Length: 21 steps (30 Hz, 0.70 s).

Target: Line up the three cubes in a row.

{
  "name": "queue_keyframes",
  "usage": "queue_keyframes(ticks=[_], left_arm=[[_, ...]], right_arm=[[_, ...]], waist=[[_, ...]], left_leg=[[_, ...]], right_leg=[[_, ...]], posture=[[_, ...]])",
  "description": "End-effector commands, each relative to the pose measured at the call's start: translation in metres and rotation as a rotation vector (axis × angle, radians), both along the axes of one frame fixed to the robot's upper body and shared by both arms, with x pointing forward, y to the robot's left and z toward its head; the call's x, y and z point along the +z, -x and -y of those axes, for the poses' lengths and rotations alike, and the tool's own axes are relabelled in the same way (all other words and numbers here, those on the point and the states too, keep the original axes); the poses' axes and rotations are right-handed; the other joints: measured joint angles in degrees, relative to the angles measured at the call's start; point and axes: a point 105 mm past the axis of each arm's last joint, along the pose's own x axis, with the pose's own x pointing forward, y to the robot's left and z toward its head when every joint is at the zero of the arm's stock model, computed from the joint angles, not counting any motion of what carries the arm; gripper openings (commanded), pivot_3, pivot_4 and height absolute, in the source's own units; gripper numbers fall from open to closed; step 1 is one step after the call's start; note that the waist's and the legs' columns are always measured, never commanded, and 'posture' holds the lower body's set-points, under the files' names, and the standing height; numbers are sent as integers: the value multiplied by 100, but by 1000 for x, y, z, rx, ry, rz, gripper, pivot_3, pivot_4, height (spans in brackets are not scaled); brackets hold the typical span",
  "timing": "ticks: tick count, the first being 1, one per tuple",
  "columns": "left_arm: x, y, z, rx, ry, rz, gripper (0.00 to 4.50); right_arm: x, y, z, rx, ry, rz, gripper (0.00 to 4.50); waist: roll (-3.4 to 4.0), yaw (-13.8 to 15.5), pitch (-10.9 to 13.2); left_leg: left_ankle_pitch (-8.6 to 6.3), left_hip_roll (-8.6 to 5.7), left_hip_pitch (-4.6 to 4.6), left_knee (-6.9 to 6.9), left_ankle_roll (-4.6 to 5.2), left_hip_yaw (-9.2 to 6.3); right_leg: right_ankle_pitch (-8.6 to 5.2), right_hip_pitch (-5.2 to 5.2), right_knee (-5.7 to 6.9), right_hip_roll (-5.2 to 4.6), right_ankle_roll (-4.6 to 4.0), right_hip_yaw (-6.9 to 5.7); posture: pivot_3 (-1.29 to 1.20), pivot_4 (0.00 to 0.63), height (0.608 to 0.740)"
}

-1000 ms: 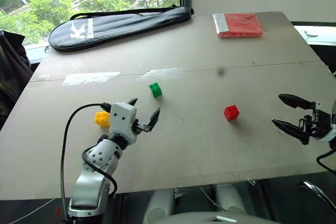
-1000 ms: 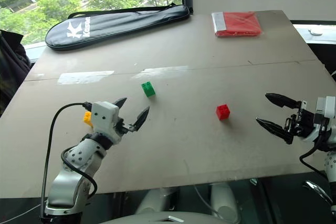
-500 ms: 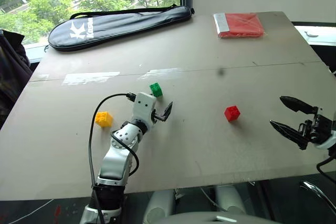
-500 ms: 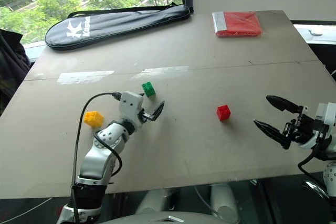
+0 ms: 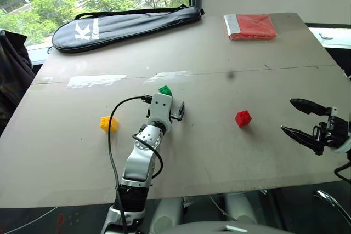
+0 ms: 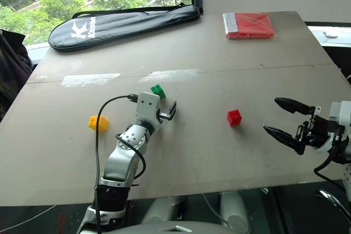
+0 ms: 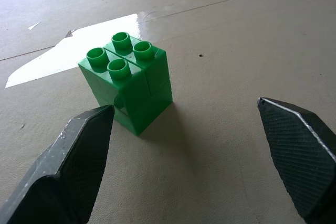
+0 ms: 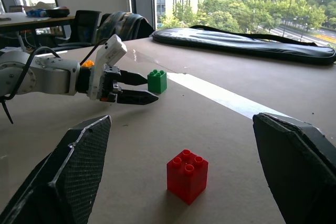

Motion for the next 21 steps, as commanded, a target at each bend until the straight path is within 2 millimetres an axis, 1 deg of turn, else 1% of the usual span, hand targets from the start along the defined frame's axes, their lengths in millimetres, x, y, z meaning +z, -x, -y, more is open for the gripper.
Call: queue_keyframes(ticks=[1,6,9,13,21], left_arm=[[6,2,-1,43,18,12,4500],[4,1,-3,80,-1,1,4500],[5,-4,-8,137,5,-2,4500],[8,-9,-8,177,3,11,4500],[8,-28,-4,262,-15,16,4500]], right_arm=[[8,1,3,10,25,34,4439],[3,1,4,8,24,26,4439],[1,1,4,8,23,24,4439],[0,2,6,4,28,24,4439],[0,1,6,-1,36,24,4439]], waist=[[0,-1,0],[-1,-1,0],[-1,-1,1],[-2,5,1],[-3,45,2]], left_leg=[[0,0,0,0,0,1],[0,0,0,0,0,2],[0,0,0,0,0,2],[0,0,0,0,0,2],[0,-4,-1,0,-1,2]], right_leg=[[0,0,0,0,0,-1],[0,0,0,0,0,-1],[0,0,0,0,0,-1],[0,0,0,0,0,-1],[0,0,0,0,1,-2]], posture=[[0,150,732],[0,150,732],[0,150,732],[0,150,732],[0,150,732]])
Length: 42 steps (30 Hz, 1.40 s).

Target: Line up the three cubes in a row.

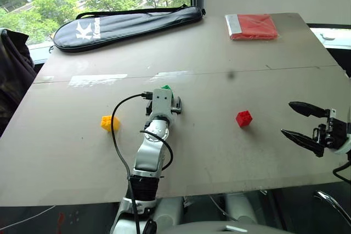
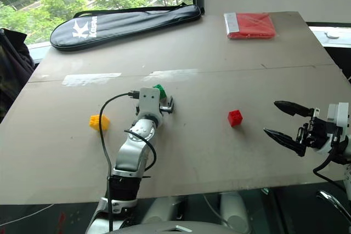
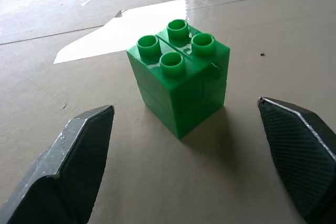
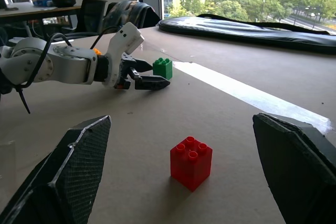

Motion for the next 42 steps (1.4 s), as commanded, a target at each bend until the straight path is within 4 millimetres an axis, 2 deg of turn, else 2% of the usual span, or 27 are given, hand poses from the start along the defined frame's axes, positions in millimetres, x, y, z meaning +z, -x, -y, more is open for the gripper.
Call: queue_keyframes(ticks=[1,3,6,9,11,15,18,23,27,33,38,42], left_arm=[[5,-7,-1,47,-8,30,4500],[5,-10,1,57,14,28,4500],[2,-10,0,76,33,17,3668],[-2,-7,-5,101,53,2,2235],[-6,-4,-9,117,64,-15,1633],[-12,-1,-14,110,52,-30,1618],[-13,1,-9,13,40,-23,1617],[-3,17,25,-535,-27,68,1617],[-5,25,30,-755,-98,84,1617],[-10,53,51,-1187,-150,108,1617],[-13,62,66,-1418,-164,102,1617],[-16,57,76,-1516,-221,80,1617]], right_arm=[[9,2,2,-7,9,49,4439],[8,1,1,-8,9,50,4439],[8,0,1,-12,9,54,4500],[8,0,1,-14,11,57,4500],[8,0,1,-16,13,58,4500],[7,-1,0,-17,14,58,4500],[7,-1,0,-18,16,59,4500],[6,-3,-1,-22,19,68,4500],[6,-4,-2,-24,18,77,4500],[6,-2,-4,-36,19,84,4500],[7,-2,-5,-46,19,86,4500],[8,-1,-5,-58,20,95,4500]], waist=[[-1,3,0],[-1,9,0],[-1,7,0],[-1,6,0],[0,-1,0],[0,-34,-1],[2,-65,-2],[8,-64,-6],[7,-36,-5],[7,-39,-5],[7,-44,-5],[5,-56,-4]], left_leg=[[0,0,0,0,0,0],[0,0,0,0,-1,0],[1,0,0,0,-2,1],[1,0,0,0,-3,1],[1,0,1,0,-3,1],[1,0,2,0,-3,4],[1,1,4,0,-3,5],[14,2,5,0,-25,10],[10,2,4,0,-17,8],[7,5,1,0,-12,4],[1,2,0,0,0,5],[0,0,-1,0,2,4]], right_leg=[[0,0,0,0,0,0],[0,0,0,0,0,0],[0,0,0,0,0,0],[0,0,0,0,0,0],[0,0,0,0,0,1],[0,0,0,0,1,3],[0,0,0,1,1,4],[0,0,0,2,0,5],[0,0,-1,-1,0,5],[0,0,-4,-1,-1,2],[0,0,-5,-1,-1,1],[1,0,-5,0,0,1]], posture=[[0,150,732],[0,150,732],[0,150,732],[0,150,732],[0,150,732],[0,150,732],[0,150,732],[0,150,732],[0,150,732],[0,150,732],[0,150,732],[0,150,732]])
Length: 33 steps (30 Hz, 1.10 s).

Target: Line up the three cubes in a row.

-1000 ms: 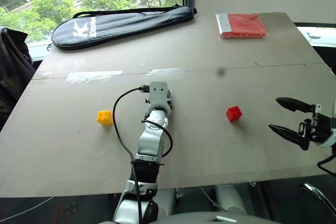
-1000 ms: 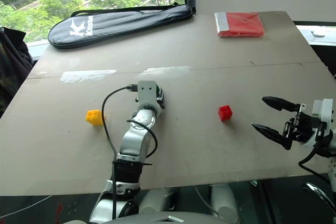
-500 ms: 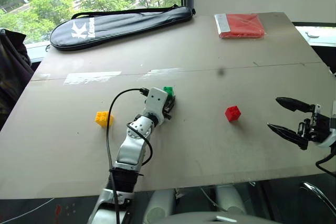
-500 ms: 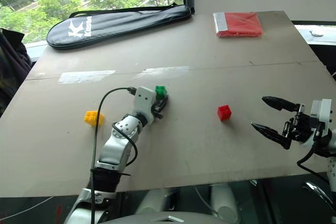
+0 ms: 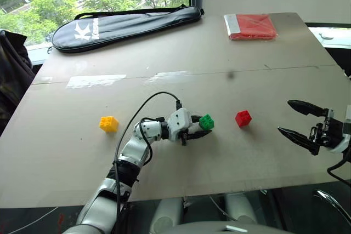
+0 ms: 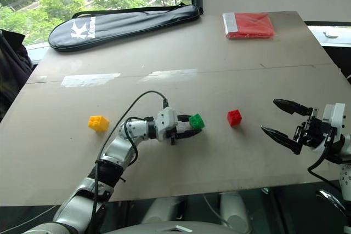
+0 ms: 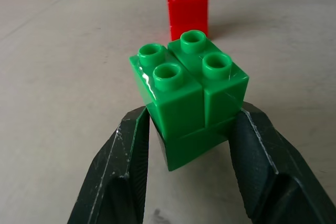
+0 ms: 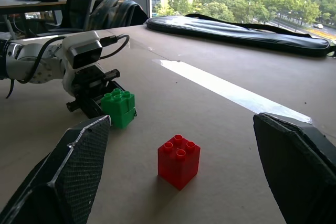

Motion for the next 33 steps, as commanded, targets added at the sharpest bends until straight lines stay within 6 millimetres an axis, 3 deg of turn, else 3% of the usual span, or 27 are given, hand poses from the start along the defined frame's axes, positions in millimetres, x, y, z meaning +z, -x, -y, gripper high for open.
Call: queue_keyframes(ticks=[1,10,15,16,27,33], left_arm=[[3,-6,8,-70,-25,31,1617],[3,-20,21,-95,-32,-2,1617],[3,-24,20,-77,-30,14,3960],[3,-22,19,-84,-22,4,4232],[4,-29,22,19,-11,6,4232],[7,-14,33,126,23,0,4232]], right_arm=[[11,4,-2,-4,8,62,4500],[7,7,0,-27,10,65,4500],[6,7,2,-31,13,65,4500],[6,7,2,-31,14,65,4500],[7,4,0,-28,17,74,4500],[8,4,4,-42,25,77,4500]], waist=[[-1,2,0],[-4,-7,2],[-4,-2,2],[-4,-2,2],[-4,-4,2],[-3,0,2]], left_leg=[[0,-1,0,0,0,-1],[0,-3,1,0,1,0],[0,-3,1,1,2,-2],[0,-3,1,1,2,-2],[0,-2,2,1,2,-3],[0,3,1,1,2,-34]], right_leg=[[0,0,0,0,0,-1],[1,0,0,0,3,-1],[2,0,1,1,4,-1],[2,0,1,1,4,-1],[2,1,1,1,5,-1],[2,1,2,0,4,2]], posture=[[0,150,732],[0,150,732],[0,150,732],[0,150,732],[0,150,732],[0,150,732]])
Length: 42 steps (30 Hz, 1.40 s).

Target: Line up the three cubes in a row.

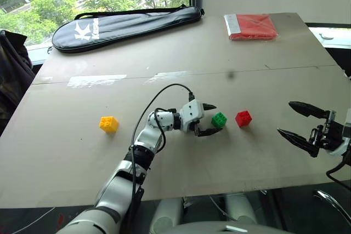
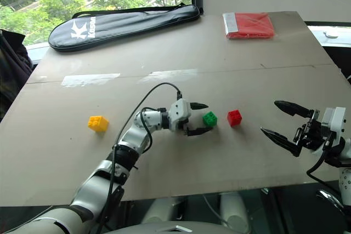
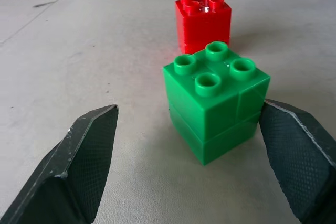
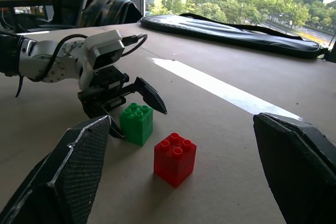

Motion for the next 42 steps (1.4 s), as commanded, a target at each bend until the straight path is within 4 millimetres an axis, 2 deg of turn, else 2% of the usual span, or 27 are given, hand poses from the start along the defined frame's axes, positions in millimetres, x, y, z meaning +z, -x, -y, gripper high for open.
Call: queue_keyframes(ticks=[1,10,12,14,17,18,24,28,32,36,42], left_arm=[[3,5,8,55,-8,2,4232],[-8,14,17,220,-49,-45,4232],[-10,14,16,245,-51,-65,3729],[-8,13,15,245,-40,-61,2938],[-8,16,14,209,-47,-59,1471],[-9,17,14,194,-53,-62,1246],[-5,24,11,7,-57,-61,1283],[-3,15,6,-82,-99,-36,1283],[-3,5,6,-98,-125,-37,1283],[-4,-7,8,-38,-128,-51,1283],[-7,-3,9,-26,-123,-57,1283]], right_arm=[[9,1,5,-16,15,48,4500],[8,-2,5,-14,17,57,4500],[8,-3,5,-12,17,59,4500],[8,-3,5,-11,17,60,4500],[8,-4,4,-8,19,58,4500],[7,-4,4,-8,20,58,4500],[7,-5,3,-5,20,60,4500],[7,-5,1,-3,21,60,4500],[8,-4,2,-3,24,61,4500],[6,-1,2,3,28,50,4500],[5,0,4,5,29,32,4500]], waist=[[0,6,0],[4,7,-2],[5,16,-3],[5,21,-3],[5,20,-3],[5,18,-3],[6,9,-3],[5,1,-3],[4,-5,-3],[4,1,-2],[4,1,-3]], left_leg=[[0,0,0,0,0,-3],[0,-3,4,0,0,-2],[0,-3,4,0,0,-3],[0,-3,4,0,0,-3],[0,-4,5,0,-1,-1],[0,-4,5,0,-1,-2],[0,-4,4,0,-1,10],[0,-6,4,0,-1,25],[0,-4,4,0,0,28],[0,-6,2,5,0,27],[0,-5,3,5,0,26]], right_leg=[[0,0,0,0,0,0],[0,2,0,0,0,0],[0,3,0,0,0,0],[0,3,0,0,0,0],[0,4,0,0,0,-1],[0,4,0,0,0,-1],[0,4,0,0,0,-2],[0,4,0,0,0,-4],[0,4,0,0,0,-2],[0,4,0,0,1,-4],[0,5,0,0,1,-4]], posture=[[0,150,732],[0,150,732],[0,150,732],[0,150,732],[0,150,732],[0,150,732],[0,150,732],[0,150,732],[0,150,732],[0,150,732],[0,150,732]])
